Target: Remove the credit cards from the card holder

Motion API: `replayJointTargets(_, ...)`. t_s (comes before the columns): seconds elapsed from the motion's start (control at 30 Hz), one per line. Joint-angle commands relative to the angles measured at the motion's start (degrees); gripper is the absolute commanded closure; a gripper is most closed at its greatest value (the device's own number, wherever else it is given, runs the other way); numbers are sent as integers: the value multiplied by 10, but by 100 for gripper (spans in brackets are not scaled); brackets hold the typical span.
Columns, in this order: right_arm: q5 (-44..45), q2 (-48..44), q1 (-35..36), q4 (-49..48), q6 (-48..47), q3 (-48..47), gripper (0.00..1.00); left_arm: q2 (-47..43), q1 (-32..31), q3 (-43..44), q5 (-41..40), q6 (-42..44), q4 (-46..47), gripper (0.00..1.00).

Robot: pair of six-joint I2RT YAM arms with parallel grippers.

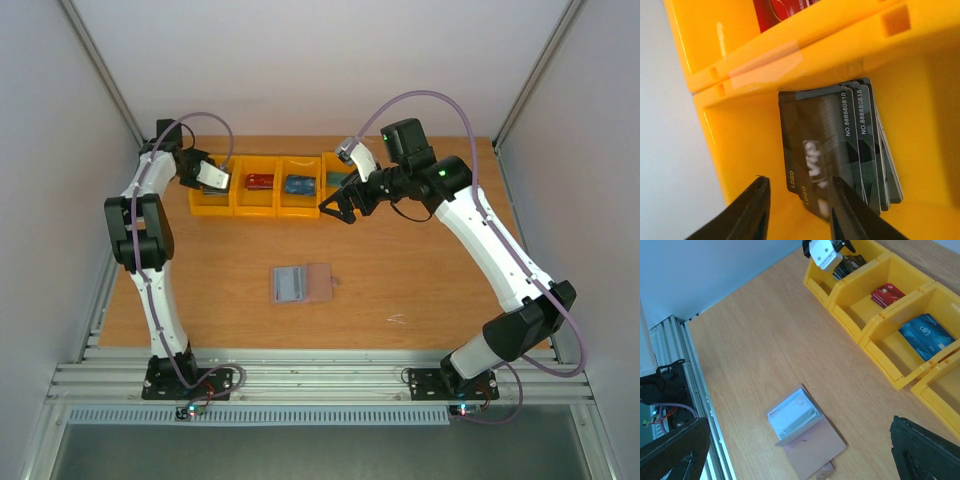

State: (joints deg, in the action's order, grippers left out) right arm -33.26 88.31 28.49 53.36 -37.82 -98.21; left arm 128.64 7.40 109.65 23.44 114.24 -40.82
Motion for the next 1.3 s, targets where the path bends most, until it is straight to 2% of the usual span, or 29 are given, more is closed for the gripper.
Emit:
replayJointTargets(0.0, -15, 3, -5, 5, -6, -9, 1, 6, 0, -7, 0, 4, 8, 63)
replayJointTargets(0.3, -24, -5, -6, -3, -5, 0, 2, -31, 1, -4, 32, -13, -27, 55)
replayJointTargets(0.37, -24, -6, -5, -2, -6, -2, 2, -44, -2, 9, 49, -100, -27, 53)
replayJointTargets(0.47, -27, -13, -6, -12, -2, 6, 2, -48, -3, 56, 71, -206, -115, 52)
replayJointTargets(0.57, -29, -15, -9, -18, 3, 11, 2, -60, -4, 57, 66, -269, -172, 49)
replayJointTargets(0.7, -3, -23, -19, -31, 30, 19, 2, -76, -9, 64, 33, -423, -200, 44)
replayJointTargets(0.8, 38, -41, -32, -61, 70, 46, 2, -91, -9, 63, 0, -576, -195, 42)
replayJointTargets(0.83, 47, -47, -39, -72, 83, 58, 2, -96, -9, 61, -16, -651, -187, 42)
replayJointTargets(0.93, 52, -64, -56, -89, 114, 83, 2, -109, -13, 51, -64, -802, -178, 42)
replayJointTargets(1.07, 51, -88, -58, -97, 117, 106, 1, -108, -30, 47, -162, -883, -190, 43)
replayJointTargets(1.27, 30, -102, -58, -120, 114, 135, 2, -79, -57, 47, -233, -898, -197, 54)
